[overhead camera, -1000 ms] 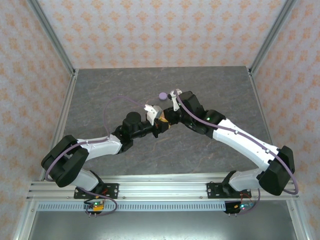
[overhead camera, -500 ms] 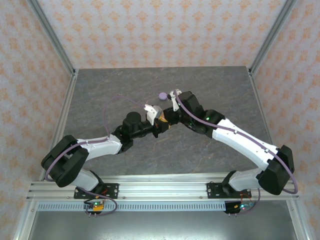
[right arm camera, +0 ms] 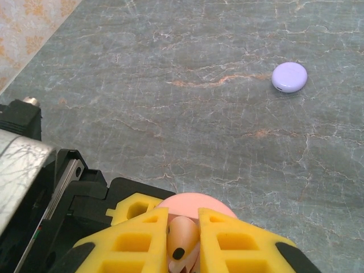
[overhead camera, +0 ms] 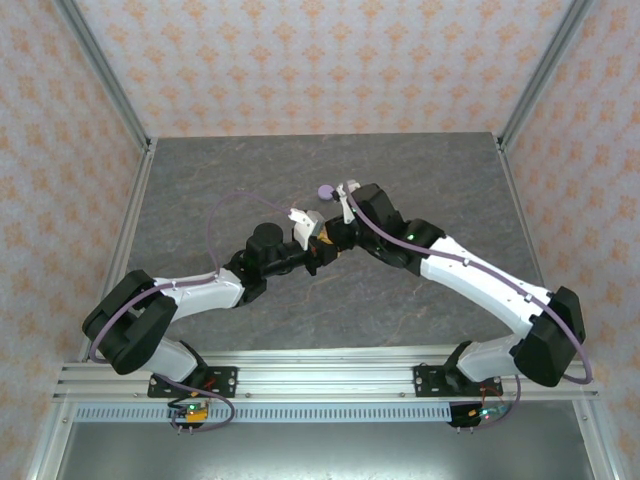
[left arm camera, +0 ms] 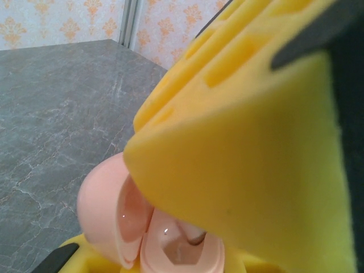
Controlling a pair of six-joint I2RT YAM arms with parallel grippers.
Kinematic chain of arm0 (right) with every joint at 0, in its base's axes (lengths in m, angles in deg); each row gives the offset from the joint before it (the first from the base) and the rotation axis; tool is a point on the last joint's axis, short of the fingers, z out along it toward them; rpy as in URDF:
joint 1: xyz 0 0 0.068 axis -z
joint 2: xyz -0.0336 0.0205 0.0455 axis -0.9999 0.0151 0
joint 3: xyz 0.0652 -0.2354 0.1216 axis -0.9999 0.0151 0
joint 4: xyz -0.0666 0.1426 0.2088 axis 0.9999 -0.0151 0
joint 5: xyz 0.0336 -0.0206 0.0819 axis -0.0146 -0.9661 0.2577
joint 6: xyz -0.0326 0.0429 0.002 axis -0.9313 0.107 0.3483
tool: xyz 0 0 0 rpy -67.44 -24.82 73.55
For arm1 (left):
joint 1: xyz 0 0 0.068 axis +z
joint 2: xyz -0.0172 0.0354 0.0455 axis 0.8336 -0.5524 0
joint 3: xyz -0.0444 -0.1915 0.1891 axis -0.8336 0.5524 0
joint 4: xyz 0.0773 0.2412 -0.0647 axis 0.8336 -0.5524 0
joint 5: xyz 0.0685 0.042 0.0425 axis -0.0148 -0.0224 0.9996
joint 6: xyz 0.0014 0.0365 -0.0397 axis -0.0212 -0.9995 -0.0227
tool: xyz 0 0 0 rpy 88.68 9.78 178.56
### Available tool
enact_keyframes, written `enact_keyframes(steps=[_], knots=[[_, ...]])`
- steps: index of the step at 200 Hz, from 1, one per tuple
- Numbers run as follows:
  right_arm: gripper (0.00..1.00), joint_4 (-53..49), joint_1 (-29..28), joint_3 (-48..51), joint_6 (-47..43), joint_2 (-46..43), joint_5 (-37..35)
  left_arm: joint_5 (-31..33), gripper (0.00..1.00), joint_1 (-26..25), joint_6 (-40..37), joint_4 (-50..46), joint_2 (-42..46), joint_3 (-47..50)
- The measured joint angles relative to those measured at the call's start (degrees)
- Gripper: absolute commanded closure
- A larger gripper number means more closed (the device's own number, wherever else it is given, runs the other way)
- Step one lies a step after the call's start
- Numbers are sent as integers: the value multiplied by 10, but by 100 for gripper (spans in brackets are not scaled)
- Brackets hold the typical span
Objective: Insert the wireless bluetooth earbuds into the charging case
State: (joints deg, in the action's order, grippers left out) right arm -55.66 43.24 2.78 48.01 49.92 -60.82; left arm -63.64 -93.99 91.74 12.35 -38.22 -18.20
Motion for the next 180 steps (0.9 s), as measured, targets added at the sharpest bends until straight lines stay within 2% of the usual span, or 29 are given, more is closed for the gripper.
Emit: enact_keyframes(steps=[180], knots=[[82, -10, -10, 0, -13, 7, -14, 21, 93, 0, 19, -29, 0, -2]])
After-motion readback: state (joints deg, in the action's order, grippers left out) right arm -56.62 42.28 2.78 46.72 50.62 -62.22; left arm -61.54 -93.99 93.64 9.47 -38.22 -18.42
